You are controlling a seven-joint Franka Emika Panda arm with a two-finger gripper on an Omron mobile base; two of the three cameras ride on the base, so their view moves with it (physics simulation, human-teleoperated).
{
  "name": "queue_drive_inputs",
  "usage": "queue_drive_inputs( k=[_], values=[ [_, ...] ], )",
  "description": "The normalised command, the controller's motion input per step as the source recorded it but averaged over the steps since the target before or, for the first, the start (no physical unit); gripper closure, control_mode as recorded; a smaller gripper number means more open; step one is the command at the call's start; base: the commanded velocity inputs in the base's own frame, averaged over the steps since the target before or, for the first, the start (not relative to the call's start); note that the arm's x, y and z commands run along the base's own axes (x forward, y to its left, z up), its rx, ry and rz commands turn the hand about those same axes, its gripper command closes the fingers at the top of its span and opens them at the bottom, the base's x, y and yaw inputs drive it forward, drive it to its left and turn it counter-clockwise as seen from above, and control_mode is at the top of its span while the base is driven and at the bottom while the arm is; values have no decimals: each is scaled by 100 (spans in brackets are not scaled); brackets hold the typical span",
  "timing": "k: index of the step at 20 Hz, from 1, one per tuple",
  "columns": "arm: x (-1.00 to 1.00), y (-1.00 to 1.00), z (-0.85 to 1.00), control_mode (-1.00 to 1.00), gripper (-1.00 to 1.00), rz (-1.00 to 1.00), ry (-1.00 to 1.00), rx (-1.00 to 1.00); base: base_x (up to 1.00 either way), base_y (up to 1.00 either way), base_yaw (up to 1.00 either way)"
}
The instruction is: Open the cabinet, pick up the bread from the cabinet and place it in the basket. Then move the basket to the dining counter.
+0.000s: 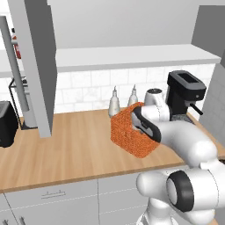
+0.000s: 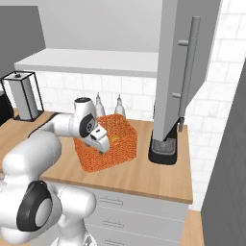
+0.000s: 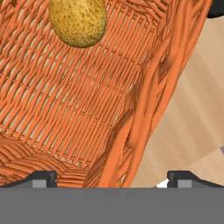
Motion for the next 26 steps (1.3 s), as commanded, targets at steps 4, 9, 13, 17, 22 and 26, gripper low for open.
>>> queue_drive_inputs(
  k=[4, 9, 13, 17, 22, 26],
  values=[
    [10, 1, -39, -100, -100, 0, 7, 5, 0, 0, 0],
    [9, 3, -32, -100, -100, 0, 4, 7, 0, 0, 0],
    [0, 7, -97, -100, -100, -1, 6, 3, 0, 0, 0],
    [-40, 0, -100, -100, 100, 0, 0, 0, 0, 0, 0],
    [-44, 0, -88, -100, 100, -1, -7, 0, 0, 0, 0],
    [-18, 0, -48, -100, 100, -7, 0, 1, 0, 0, 0]
  ],
)
